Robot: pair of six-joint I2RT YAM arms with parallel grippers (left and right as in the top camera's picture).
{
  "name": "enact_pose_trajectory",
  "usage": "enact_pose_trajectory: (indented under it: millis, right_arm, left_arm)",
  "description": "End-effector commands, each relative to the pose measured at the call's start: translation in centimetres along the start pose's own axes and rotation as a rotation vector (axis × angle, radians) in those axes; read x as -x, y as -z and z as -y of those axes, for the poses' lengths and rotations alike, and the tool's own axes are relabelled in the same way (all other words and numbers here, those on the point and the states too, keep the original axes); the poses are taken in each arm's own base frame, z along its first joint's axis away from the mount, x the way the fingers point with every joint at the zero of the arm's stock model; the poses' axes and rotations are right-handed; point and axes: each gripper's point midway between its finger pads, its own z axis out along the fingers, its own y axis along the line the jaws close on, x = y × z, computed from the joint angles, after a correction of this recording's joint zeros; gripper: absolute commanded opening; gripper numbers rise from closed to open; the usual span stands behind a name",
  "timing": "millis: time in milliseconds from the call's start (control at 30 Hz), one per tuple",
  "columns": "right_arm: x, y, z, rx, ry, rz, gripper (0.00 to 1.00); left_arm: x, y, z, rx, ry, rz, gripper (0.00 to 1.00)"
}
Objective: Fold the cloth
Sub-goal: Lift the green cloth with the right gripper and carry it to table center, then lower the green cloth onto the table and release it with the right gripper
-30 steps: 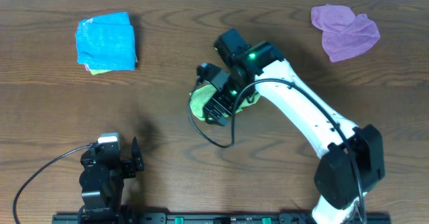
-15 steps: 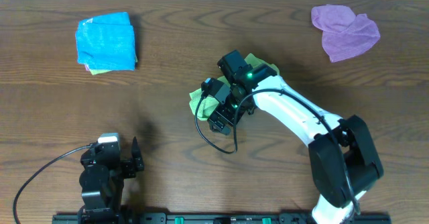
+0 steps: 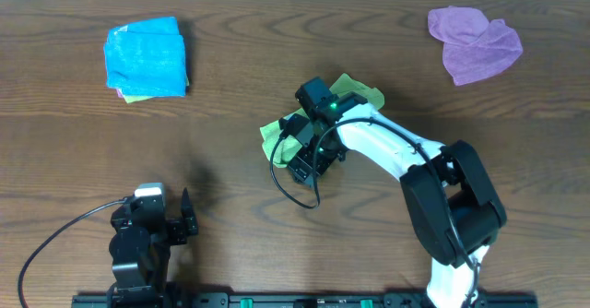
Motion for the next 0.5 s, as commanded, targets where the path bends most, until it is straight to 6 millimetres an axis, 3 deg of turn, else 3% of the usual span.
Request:
enact_pose_trajectory:
  millis: [0,233,467]
  right_arm:
    - [-0.9,-0.6,0.9,-0.028,-0.054,-0.034,0.94]
    - [-2.4,-0.5,1.1,-0.055,-0.119,-0.097,0.91]
    - [-1.2,-0.5,1.6,-0.074,-0.111,-0.049,0.85]
  left_arm:
    - [-0.3,-0.2,-0.1,0.008,0.012,-0.002,0.95]
    - [-0.3,-0.2,-0.1,0.008,0.012,-0.002,0.95]
    - [-0.3,-0.2,-0.1,0.008,0.012,-0.002,0.95]
